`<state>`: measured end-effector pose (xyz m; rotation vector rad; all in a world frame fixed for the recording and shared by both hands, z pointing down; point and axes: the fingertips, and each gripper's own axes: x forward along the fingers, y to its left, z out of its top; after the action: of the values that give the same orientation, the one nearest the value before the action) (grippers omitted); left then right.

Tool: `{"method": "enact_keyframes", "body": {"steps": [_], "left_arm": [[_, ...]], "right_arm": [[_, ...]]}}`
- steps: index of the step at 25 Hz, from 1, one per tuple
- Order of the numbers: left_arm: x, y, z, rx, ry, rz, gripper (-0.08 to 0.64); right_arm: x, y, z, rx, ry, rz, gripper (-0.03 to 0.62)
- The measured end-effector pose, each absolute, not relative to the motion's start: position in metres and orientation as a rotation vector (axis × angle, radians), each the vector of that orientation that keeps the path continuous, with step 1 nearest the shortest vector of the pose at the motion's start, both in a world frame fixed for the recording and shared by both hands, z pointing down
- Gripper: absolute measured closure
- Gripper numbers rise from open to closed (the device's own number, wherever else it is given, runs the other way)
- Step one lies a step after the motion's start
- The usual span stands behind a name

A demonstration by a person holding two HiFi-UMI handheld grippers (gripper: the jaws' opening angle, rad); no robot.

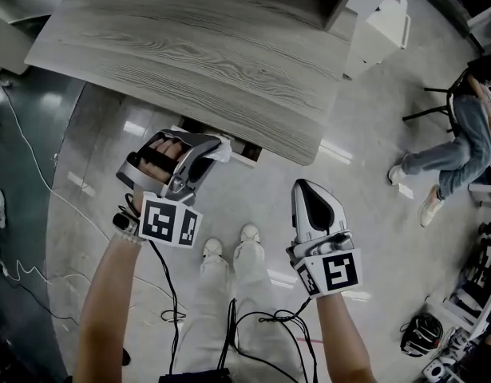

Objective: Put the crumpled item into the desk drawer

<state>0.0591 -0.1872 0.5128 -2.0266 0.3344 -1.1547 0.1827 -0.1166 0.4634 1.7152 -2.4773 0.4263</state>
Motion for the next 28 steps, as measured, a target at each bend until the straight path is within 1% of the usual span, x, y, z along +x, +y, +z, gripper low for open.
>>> {"method": "enact_keyframes", "body": {"steps": [13,19,24,28], "left_arm": [[0.067,-0.196,0.536,-1.993,0.242,-1.236,0.498],[0.063,-0.195,0.544,-2.0,0.23,-1.28,0.44],[0.06,-0.196,0.543,-2.031,0.264,-1.287,0.426],[0.058,-0.195,0.542,-2.041,0.274,-1.295,0.402]], "right_arm": [[0.19,-0.108,0.478,1.663,-2.472,0.453,0.583],[0.189,-0.106,0.479,1.659,-2.476,0.459,0.583],[0.189,-0.107,0.481,1.66,-2.478,0.463,0.583],[0.188,-0.108,0.479,1.658,-2.479,0.461,0.583]]}}
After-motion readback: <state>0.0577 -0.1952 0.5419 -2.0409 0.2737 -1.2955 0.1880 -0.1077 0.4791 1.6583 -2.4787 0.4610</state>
